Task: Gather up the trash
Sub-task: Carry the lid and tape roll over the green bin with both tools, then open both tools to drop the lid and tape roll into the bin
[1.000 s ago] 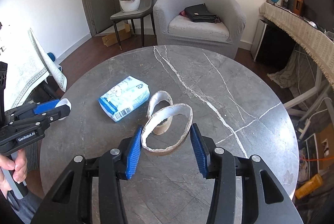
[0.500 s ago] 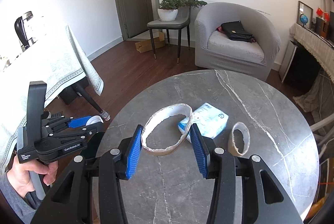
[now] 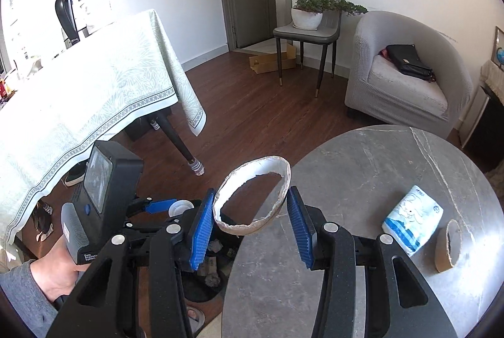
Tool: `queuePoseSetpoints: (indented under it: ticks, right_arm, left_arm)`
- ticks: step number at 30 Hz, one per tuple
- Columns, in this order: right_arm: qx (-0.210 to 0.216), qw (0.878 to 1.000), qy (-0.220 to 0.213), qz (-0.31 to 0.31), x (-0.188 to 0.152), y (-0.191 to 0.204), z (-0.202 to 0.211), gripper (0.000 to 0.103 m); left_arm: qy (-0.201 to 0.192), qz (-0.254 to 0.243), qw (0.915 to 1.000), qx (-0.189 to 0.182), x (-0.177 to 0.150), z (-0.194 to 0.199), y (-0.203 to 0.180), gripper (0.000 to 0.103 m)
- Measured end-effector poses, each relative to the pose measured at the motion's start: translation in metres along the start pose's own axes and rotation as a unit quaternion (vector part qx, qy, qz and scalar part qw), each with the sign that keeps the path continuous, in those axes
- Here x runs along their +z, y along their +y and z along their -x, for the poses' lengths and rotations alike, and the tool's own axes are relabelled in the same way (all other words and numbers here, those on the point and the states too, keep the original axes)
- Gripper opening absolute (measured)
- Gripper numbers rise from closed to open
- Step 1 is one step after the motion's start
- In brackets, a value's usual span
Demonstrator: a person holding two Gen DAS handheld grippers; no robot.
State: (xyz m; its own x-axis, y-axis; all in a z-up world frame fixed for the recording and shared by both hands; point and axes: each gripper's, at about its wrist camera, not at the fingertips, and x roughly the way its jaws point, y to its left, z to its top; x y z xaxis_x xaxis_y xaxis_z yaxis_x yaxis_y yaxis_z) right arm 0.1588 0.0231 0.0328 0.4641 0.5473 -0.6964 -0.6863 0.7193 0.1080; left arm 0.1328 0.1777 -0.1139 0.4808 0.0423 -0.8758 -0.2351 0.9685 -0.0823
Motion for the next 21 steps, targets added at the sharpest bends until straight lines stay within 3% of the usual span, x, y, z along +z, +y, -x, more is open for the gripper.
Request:
queuePoseSetpoints:
  ticks: [9, 14, 21]
  right_arm:
    - [0.025, 0.999, 0.020, 0.013, 0.005, 0.032, -0.034, 0.046]
    - [0.035, 0.998, 0.041, 0.018, 0.003, 0.048, -0.059, 0.046]
    - [0.040, 0.997, 0.066, 0.028, 0.002, 0.071, -0.093, 0.046]
  left_arm:
    - [0.083, -0.003, 0.9962, 0.029, -0.026, -0.040, 0.034, 0.042]
    - [0.132, 0.005, 0.9910, 0.025, -0.039, -0.061, 0.048, 0.042]
    - [0.166, 0.006, 0.9858, 0.027, -0.049, -0.079, 0.064, 0.043]
